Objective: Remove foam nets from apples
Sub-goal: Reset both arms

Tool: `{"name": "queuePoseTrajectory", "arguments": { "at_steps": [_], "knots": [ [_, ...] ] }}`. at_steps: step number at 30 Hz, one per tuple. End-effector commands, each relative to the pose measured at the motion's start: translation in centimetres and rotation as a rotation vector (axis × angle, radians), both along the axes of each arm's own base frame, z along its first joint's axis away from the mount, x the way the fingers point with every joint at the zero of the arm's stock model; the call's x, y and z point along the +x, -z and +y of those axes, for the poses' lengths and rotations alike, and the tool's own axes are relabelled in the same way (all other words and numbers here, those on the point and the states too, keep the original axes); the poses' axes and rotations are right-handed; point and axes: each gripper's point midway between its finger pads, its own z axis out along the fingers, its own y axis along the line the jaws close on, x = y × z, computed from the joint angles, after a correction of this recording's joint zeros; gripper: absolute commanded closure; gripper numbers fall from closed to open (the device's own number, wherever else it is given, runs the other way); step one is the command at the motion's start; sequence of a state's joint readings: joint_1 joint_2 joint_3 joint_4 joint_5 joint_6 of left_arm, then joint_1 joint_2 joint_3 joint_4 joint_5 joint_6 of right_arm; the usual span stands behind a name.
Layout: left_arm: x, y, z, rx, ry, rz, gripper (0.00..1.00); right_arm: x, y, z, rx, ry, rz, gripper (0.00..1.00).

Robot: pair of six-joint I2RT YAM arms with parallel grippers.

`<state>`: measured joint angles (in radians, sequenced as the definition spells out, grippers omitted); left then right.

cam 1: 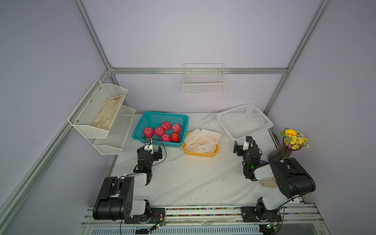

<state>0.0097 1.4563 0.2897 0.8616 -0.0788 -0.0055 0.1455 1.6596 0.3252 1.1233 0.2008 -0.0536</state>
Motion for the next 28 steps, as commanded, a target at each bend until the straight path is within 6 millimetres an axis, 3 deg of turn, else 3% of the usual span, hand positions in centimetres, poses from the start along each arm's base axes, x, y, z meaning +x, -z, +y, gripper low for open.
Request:
{"name": "queuePoseTrajectory", "arguments": {
  "at_steps": [1, 7, 24, 28],
  "knots": [
    [1.2, -2.0, -0.1, 0.009, 0.03, -0.162, 0.0, 0.6, -1.0, 1.0, 0.0, -0.081, -0.091, 0.03],
    [3.0, -1.0, 1.0, -0.001, -0.035, -0.018, 0.0, 0.9, -0.5, 0.9, 0.003, -0.077, -0.096, 0.03],
    [2.9, -1.1, 0.7, 0.016, -0.01, -0.057, 0.0, 1.3, -0.2, 0.9, -0.001, -0.075, -0.08, 0.03],
    [3.0, -1.0, 0.9, 0.01, -0.022, -0.052, 0.0, 2.2, 0.0, 0.2, 0.03, -0.039, -0.055, 0.03]
  ]
}}
